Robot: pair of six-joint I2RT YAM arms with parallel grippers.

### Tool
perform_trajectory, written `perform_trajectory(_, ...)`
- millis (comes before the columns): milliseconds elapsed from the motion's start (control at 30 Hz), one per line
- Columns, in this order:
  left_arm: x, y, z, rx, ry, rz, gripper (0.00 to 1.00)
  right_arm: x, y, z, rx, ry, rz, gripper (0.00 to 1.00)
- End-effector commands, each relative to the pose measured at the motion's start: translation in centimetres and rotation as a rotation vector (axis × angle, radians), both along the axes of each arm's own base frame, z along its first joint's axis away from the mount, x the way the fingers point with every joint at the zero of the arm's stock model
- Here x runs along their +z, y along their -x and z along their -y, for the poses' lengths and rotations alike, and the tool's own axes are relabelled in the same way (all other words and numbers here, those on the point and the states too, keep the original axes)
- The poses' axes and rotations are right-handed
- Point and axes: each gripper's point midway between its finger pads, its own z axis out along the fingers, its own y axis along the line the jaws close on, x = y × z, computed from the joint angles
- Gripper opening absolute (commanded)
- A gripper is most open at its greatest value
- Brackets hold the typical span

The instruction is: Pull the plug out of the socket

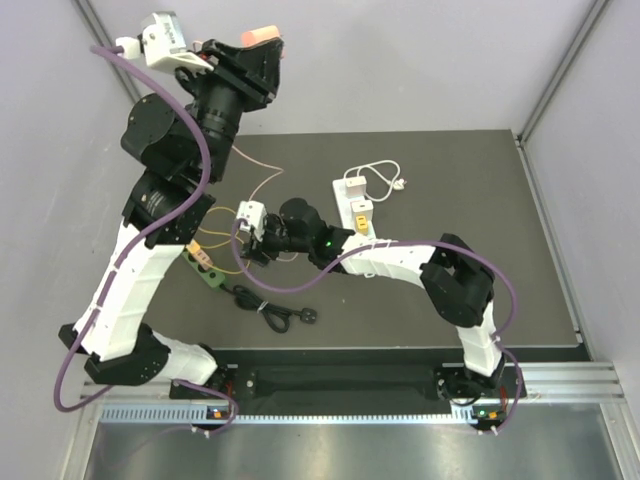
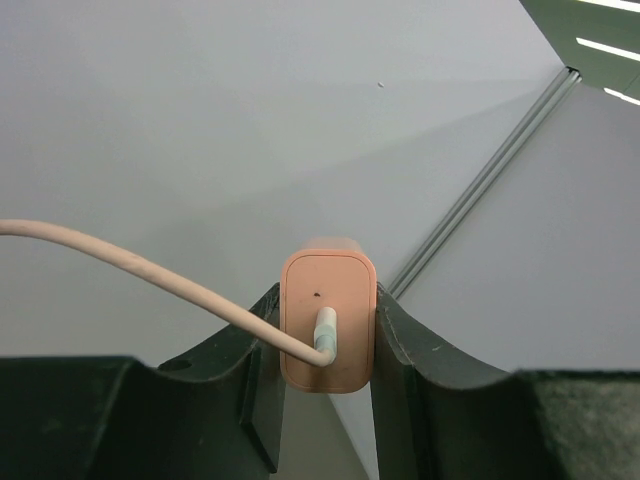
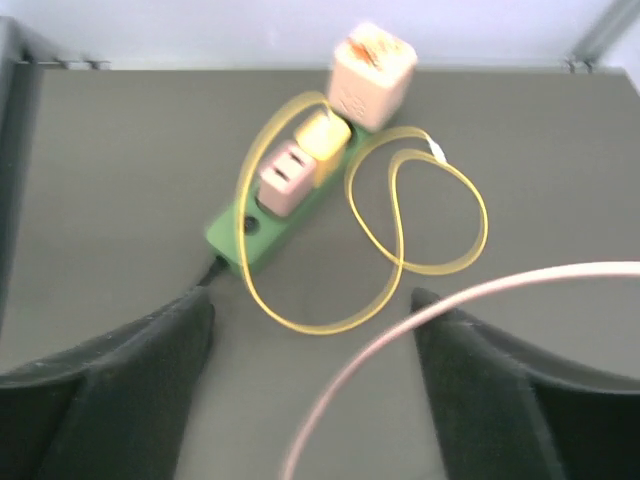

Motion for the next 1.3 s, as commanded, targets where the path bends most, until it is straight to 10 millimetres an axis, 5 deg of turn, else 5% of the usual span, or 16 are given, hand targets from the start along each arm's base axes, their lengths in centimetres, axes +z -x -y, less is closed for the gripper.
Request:
perform_trajectory(0,1.6,1.5,-1.8,0.019,0.049,0.043,0.00,1.6,-2.3,0.0,-0.113,0.002,0.070,0.58)
perform_trajectory(100,1.0,1.4,-2.0,0.033,0.029,0.036,0.00,1.5,-2.9,1.0,-0.143,0.038,0.093,0.24)
perform_trajectory(200,-0.4,0.9,-2.2,0.060,0.001,0.017,0.00,2.8,-4.5,2.3,-0.197,0.040,0.143,0.04)
perform_trajectory(333,-3.2,-0.1,-2.8,0.136,-0.062,-0.025,0.00,7.1,-8.9,4.1,-0.328,-0.008,0.242,0.00)
perform_trajectory(400,-5.2,-0.8,-3.3,0.185,-0.089,-0.057,0.00,6.8,-11.7,5.0,-0.392,0.012,0.279,0.00)
perform_trajectory(467,-6.5,-1.5,-3.7,0.221,-0.117,-0.076,0.00,7.4,-13.4,5.1,-0.409,0.009,0.311,0.23)
perform_trajectory(500,-7.9,-2.3,-3.5,0.235,-0.139,-0.099,0.00,5.8,-14.5,5.2,-0.416,0.042,0.304,0.64)
perform_trajectory(567,-9.3,-3.6,-4.1,0.262,-0.158,-0.128,0.00,4.6,-15.1,5.3,-0.397,0.084,0.303,0.99)
perform_trajectory(700,-13.9,-7.7,-4.6,0.255,-0.166,-0.215,0.00,1.6,-14.2,6.8,-0.334,0.163,0.314,1.00)
perform_trajectory(867,-17.1,-11.9,-5.9,0.218,-0.123,-0.271,0.00,-3.5,-9.8,10.4,-0.088,0.309,0.259,1.00)
perform_trajectory(1067,-18.6,-15.2,-5.0,0.171,-0.128,-0.302,0.00,-2.1,-6.3,16.7,0.024,0.288,0.123,1.00)
perform_trajectory(1200,-20.3,-17.9,-4.8,0.206,-0.142,-0.329,0.00,2.2,-4.0,20.4,0.042,0.218,0.021,1.00)
perform_trajectory(1267,-20.9,-18.9,-4.9,0.236,-0.156,-0.326,0.00,2.7,-2.0,21.6,0.071,0.207,-0.062,1.00)
